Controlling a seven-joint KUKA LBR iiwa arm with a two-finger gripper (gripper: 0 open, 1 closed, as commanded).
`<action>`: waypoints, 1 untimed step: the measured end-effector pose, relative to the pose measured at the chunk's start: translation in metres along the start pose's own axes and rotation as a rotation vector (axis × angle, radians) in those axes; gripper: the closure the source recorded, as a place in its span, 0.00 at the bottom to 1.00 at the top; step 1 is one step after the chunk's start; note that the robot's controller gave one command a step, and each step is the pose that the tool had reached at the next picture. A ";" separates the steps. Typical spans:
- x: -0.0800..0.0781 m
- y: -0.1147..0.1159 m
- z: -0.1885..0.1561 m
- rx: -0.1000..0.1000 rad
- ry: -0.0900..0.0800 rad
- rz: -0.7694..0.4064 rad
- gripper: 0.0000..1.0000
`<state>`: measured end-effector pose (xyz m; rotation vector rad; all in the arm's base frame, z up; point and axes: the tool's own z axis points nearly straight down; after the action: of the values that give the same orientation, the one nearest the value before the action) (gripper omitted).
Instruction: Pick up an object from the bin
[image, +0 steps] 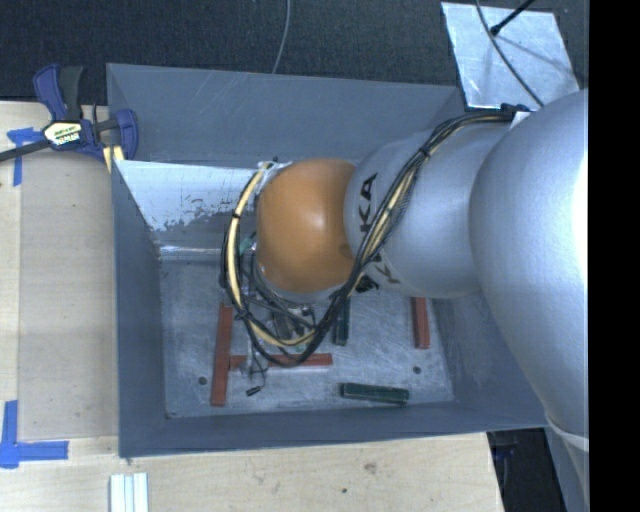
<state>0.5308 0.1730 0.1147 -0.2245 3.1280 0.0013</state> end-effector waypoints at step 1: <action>0.031 -0.017 0.039 0.000 0.002 -0.017 0.00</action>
Offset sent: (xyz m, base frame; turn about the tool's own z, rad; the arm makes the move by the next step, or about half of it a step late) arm -0.0243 0.0165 -0.0419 -0.0052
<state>0.5030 0.1521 0.0755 -0.2508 3.1285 0.0017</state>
